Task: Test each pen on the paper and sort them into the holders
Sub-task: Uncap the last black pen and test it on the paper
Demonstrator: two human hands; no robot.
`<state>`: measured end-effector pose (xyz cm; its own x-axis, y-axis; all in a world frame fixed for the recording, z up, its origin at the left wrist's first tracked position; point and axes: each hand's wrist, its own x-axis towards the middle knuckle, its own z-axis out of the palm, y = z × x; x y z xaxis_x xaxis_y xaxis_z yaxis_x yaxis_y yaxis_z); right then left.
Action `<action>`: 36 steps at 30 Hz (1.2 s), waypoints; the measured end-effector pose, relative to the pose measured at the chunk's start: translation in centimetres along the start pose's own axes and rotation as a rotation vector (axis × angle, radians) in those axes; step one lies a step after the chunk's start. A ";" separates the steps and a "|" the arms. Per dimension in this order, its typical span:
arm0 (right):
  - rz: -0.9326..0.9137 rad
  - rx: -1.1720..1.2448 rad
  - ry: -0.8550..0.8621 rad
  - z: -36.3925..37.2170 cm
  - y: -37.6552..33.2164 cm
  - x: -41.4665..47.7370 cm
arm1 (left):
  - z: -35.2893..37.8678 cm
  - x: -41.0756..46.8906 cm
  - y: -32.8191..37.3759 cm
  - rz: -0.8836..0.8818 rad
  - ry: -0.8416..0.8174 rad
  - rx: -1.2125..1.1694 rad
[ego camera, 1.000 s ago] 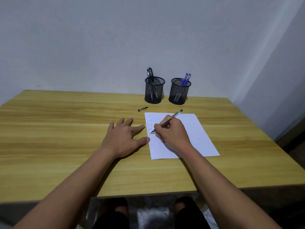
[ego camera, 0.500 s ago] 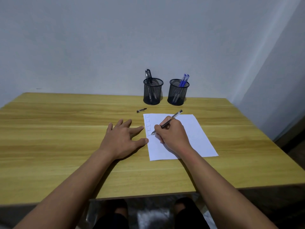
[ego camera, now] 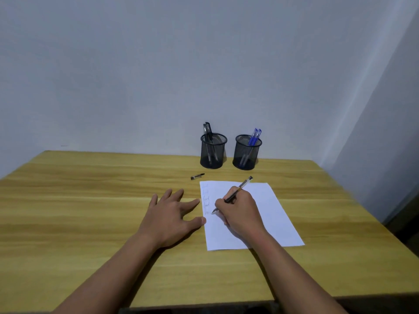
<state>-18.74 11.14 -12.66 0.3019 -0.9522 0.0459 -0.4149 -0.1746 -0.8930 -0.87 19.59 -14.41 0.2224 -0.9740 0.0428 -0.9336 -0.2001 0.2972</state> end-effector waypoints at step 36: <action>0.119 0.709 0.075 -2.1 -1.8 3.2 | -1.6 4.7 3.0 -0.065 0.379 -0.684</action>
<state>-18.84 7.83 -9.97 0.2191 -0.9738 -0.0617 0.2232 0.1116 -0.9684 -2.16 14.63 -11.78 0.4663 -0.8352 0.2916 -0.5622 -0.0252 0.8267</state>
